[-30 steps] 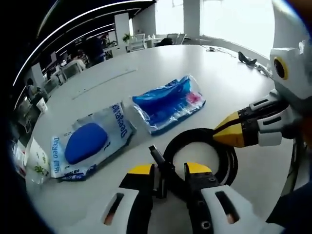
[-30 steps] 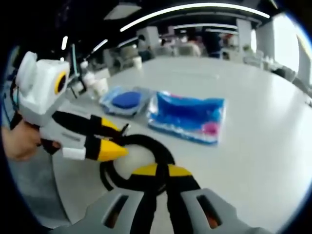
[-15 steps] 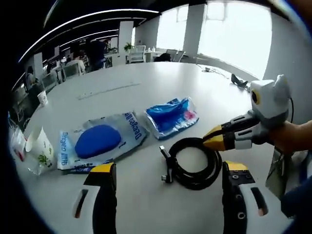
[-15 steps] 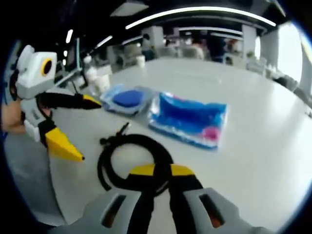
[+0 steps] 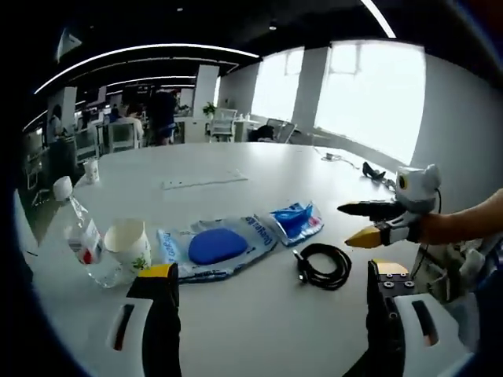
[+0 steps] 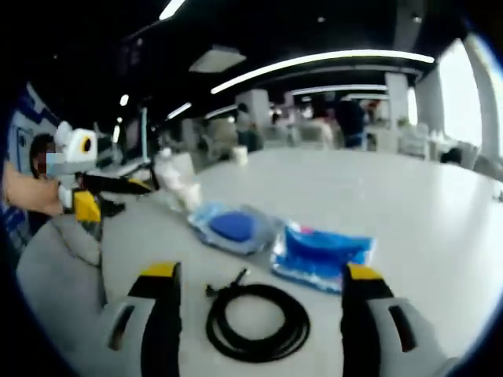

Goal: Arrange the tabletop items into an orderly group along one side of the table until the central work area is clear of visible clutter.

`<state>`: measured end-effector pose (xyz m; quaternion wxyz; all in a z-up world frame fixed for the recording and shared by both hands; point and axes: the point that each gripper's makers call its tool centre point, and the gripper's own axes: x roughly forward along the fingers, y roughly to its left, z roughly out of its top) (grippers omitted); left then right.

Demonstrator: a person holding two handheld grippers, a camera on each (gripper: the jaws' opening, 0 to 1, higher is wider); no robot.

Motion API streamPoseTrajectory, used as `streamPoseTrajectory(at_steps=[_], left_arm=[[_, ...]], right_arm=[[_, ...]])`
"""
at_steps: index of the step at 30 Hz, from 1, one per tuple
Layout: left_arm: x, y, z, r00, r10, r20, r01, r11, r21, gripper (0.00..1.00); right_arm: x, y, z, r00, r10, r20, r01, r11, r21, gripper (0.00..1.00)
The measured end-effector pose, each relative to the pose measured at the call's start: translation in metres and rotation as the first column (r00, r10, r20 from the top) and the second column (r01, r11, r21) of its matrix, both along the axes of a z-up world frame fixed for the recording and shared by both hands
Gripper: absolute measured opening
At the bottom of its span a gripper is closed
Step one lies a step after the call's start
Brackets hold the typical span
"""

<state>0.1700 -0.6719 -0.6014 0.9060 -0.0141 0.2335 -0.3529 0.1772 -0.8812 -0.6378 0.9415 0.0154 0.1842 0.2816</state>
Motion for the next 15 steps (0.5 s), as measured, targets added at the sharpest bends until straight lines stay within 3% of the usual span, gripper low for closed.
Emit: streamPoseTrajectory(at_steps=[3, 4, 6, 9, 11, 14, 15], left_arm=[[0.002, 0.045, 0.020, 0.999, 0.038, 0.027, -0.037, 0.999, -0.024, 0.99], [0.003, 0.064, 0.032, 0.998, 0.053, 0.020, -0.051, 0.996, -0.069, 0.99], [0.005, 0.100, 0.052, 0.995, 0.097, 0.003, -0.096, 0.991, -0.098, 0.99], [0.010, 0.147, 0.100, 0.982, 0.119, 0.144, -0.105, 0.989, -0.104, 0.99], [0.010, 0.174, 0.122, 0.972, 0.118, 0.202, -0.102, 0.991, -0.088, 0.99], [0.010, 0.205, 0.135, 0.956, 0.097, 0.277, -0.082, 0.995, -0.064, 0.99], [0.011, 0.213, 0.135, 0.951, 0.089, 0.295, -0.077, 0.996, -0.055, 0.99]], right_arm=[[-0.007, -0.005, 0.022, 0.999, -0.030, 0.020, 0.029, 0.998, 0.060, 0.84], [-0.012, -0.005, 0.032, 0.999, -0.033, 0.029, 0.031, 0.997, 0.076, 0.84], [-0.020, -0.009, 0.044, 0.998, -0.051, 0.026, 0.049, 0.996, 0.074, 0.82], [-0.027, -0.015, 0.074, 0.990, -0.105, 0.091, 0.096, 0.991, 0.095, 0.82], [-0.032, -0.020, 0.092, 0.979, -0.162, 0.120, 0.145, 0.979, 0.145, 0.82], [-0.041, -0.022, 0.109, 0.962, -0.227, 0.154, 0.197, 0.962, 0.191, 0.82], [-0.048, -0.018, 0.110, 0.963, -0.224, 0.152, 0.199, 0.966, 0.164, 0.82]])
